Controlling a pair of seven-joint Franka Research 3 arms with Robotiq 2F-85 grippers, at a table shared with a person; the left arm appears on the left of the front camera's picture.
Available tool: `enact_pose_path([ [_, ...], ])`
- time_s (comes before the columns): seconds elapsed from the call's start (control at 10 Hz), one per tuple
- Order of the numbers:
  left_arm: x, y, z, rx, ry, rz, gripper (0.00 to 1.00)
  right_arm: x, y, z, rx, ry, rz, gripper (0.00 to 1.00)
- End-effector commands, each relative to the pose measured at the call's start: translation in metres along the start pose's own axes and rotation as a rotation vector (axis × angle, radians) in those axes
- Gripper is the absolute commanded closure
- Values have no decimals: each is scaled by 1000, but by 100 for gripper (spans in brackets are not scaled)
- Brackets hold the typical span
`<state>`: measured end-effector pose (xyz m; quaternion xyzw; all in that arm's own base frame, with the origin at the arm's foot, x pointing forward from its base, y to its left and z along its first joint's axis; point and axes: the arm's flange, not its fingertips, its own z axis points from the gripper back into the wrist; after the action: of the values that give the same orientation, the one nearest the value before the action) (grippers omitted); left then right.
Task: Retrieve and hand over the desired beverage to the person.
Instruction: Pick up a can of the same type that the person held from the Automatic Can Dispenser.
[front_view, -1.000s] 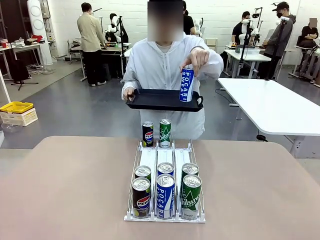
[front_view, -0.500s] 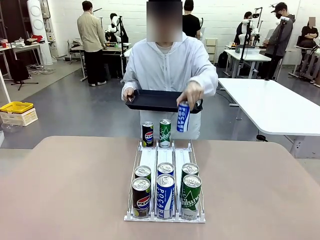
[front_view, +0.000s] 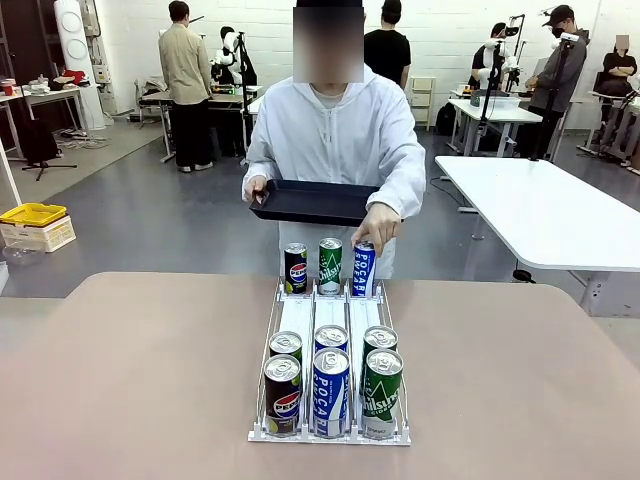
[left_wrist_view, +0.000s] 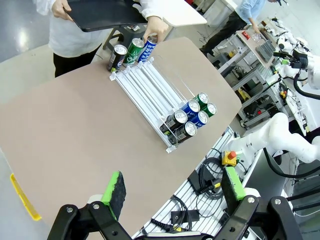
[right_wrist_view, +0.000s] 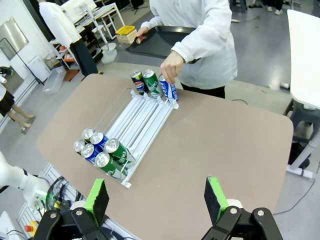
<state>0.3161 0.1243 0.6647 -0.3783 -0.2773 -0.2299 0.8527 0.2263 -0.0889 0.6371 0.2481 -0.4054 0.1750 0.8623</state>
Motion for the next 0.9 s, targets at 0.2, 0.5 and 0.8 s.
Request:
enact_pose_path([
  [0.2, 2, 1, 2, -11, -7, -23, 0, 0, -1, 0, 1, -2, -3, 0],
  [0.5, 2, 1, 2, -11, -7, -23, 0, 0, -1, 0, 1, -2, -3, 0],
  [0.8, 2, 1, 2, -11, -7, -23, 0, 0, -1, 0, 1, -2, -3, 0],
])
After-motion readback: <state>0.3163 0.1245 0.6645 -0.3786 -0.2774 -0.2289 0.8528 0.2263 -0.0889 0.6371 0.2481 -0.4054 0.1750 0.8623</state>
